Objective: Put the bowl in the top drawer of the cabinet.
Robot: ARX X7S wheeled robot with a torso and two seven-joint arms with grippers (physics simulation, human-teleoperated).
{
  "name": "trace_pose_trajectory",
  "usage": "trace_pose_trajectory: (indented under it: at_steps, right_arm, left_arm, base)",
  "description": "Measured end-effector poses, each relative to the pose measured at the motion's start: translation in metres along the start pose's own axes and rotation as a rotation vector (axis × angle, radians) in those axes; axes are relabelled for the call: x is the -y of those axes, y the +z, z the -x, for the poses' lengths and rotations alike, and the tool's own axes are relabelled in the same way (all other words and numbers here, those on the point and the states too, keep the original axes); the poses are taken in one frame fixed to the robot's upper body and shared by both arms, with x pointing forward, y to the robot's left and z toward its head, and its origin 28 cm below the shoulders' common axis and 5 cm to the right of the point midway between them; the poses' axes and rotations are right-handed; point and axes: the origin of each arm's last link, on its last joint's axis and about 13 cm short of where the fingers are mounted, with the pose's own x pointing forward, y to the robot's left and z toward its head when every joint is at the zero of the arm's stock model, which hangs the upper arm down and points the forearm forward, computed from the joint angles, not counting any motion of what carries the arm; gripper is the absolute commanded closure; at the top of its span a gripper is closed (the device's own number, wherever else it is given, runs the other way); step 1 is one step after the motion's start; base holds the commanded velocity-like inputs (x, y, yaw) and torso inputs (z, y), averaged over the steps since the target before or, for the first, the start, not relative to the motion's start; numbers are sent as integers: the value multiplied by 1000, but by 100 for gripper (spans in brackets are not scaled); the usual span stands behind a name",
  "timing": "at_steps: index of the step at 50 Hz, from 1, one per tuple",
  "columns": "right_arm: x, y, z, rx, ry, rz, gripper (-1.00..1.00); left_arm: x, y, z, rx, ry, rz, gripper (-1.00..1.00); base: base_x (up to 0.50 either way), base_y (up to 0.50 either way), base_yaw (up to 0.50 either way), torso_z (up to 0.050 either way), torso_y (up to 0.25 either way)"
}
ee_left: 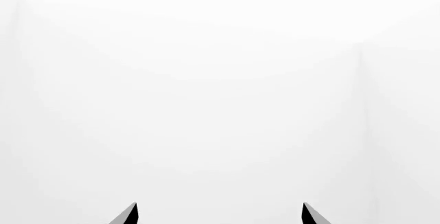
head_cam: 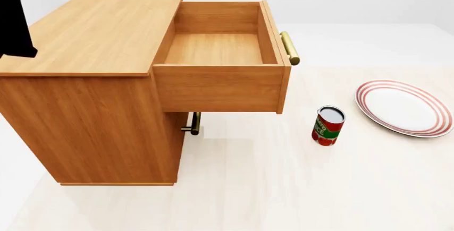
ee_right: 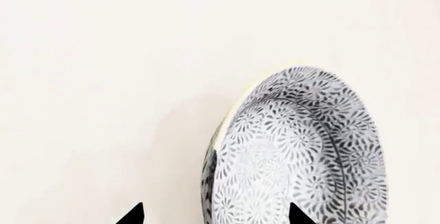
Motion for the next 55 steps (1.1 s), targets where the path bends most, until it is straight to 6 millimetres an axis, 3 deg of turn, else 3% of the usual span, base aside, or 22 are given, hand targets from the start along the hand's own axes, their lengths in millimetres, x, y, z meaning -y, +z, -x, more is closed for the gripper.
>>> trace_pose_trajectory:
  at_steps: [4,5,22,37,44,55]
  right_arm:
    - [-4,0,-5,0,-3,20,-100]
    - [-5,0,-6,0,-4,25,100]
    - [-9,-5,-14,3,-46,72,100]
    - [3,-11,5,-29,-61,68,100]
    - [10,4,23,-14,-51,86,100]
    - [19,50,67,85,-34,139,100]
  left_arm:
    - [0,0,0,-1,1,1,-100]
    - [0,-1,0,-2,1,2,-100]
    - [0,-4,-1,-8,2,7,-100]
    - [-1,-5,0,-10,5,9,-100]
    - [-1,-4,0,-7,7,9,-100]
    - [-2,-4,2,-2,20,13,-100]
  base:
    - [0,0,0,0,0]
    - [0,0,0,0,0]
    - [0,0,0,0,0]
    - [0,0,0,0,0]
    - [0,0,0,0,0]
    - [0,0,0,0,0]
